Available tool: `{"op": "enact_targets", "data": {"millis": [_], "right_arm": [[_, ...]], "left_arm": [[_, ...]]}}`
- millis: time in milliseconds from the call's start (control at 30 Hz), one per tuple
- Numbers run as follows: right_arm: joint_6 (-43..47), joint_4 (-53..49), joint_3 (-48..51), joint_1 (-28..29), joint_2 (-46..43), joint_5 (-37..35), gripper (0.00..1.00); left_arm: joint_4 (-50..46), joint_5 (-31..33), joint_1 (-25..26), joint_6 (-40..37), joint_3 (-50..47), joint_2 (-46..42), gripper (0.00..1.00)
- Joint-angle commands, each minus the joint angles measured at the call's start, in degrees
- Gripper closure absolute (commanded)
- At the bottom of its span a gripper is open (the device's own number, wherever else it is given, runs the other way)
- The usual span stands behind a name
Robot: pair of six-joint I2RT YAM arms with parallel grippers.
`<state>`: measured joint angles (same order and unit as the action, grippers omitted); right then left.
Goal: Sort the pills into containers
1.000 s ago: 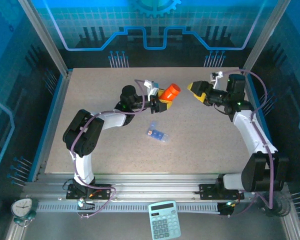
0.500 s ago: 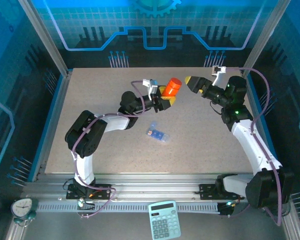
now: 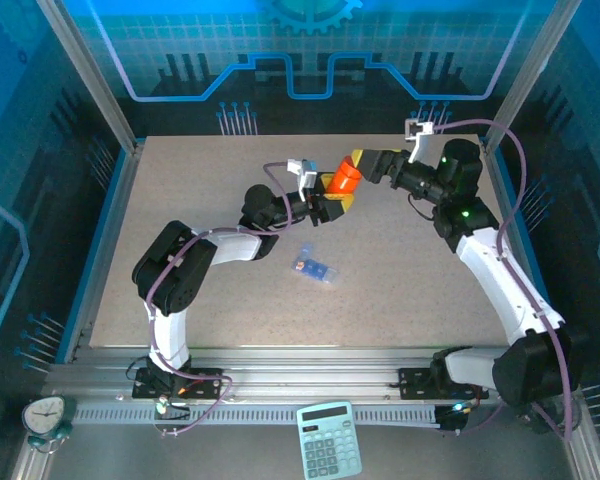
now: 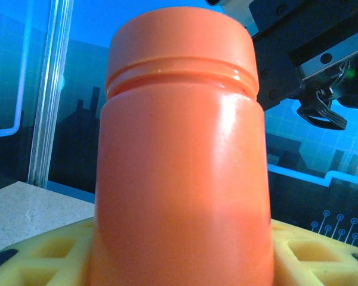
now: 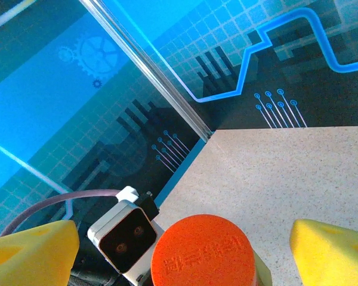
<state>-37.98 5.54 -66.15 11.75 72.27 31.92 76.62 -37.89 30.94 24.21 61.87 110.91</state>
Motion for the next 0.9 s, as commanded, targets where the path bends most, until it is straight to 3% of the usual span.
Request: {"op": "enact_targets", "data": {"millis": [0,400,867], "right_arm": [[3.5,-3.5,-2.6,1.3,0.9,0.8,0.08],[5.7,-7.5,-3.7,2.2,2.0,-0.1,0.10],[6.3,-8.4,-5.4,3.0,3.2,0.5,0.20]], "left_arm": [[3.6,-0.2,0.5,1.4,2.5,-0.1,0.87],[3.6,-1.2,0.6,1.6,3.0,-0.4,0.87],[3.5,-1.8,0.6,1.8,2.9,-0.2,0.87]]}}
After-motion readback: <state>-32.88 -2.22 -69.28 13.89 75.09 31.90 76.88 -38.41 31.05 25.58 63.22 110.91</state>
